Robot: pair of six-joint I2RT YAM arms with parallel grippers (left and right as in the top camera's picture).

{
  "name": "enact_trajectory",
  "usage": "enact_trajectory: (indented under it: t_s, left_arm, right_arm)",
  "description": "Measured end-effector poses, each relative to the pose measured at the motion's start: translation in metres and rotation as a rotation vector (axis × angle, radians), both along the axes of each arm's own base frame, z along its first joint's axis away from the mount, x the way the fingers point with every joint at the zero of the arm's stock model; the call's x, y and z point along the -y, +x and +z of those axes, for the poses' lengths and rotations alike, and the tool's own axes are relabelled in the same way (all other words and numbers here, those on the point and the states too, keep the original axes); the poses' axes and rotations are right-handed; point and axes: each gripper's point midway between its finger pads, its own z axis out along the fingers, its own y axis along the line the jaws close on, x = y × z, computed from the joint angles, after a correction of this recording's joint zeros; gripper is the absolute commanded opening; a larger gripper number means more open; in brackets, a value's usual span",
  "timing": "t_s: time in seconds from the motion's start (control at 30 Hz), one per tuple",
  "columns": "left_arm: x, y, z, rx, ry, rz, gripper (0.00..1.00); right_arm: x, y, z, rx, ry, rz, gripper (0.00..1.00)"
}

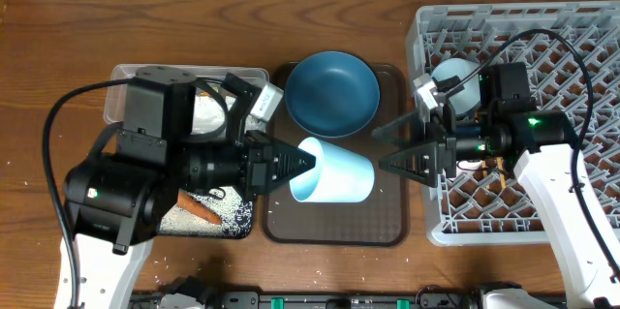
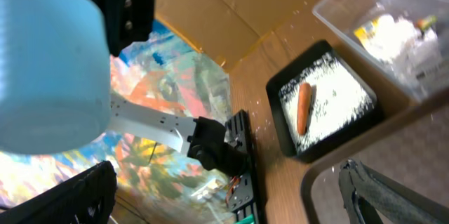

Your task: Sort waste into correct bins and load items into the dishwasher rack

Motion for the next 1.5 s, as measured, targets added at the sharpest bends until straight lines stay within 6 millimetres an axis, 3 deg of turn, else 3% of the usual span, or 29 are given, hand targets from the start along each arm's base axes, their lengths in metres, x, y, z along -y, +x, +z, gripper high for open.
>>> enact_trajectory:
  t_s: [0.33,0.67,0.83,1.5]
  left_arm:
    - [0.003,-0.007,0.008,-0.010,-0.050,-0.041,0.06]
    - [0.005,-0.004,0.012,0.027,-0.066,-0.054,0.06]
    - [0.007,-0.007,0.013,0.017,-0.080,-0.076,0.06]
    - [0.021,-0.026,0.015,0.011,-0.090,-0.167,0.07]
  right_arm:
    - [-0.014,-0.025,0.017,0.176,0.060,0.091,0.99]
    - [-0.018,-0.086,0.063,0.483,0.133,0.183,0.99]
    - [-0.013,-0.105,0.077,0.569,0.145,0.183,0.99]
    - [-0.017,-0.100,0.082,0.650,0.167,0.199,0.99]
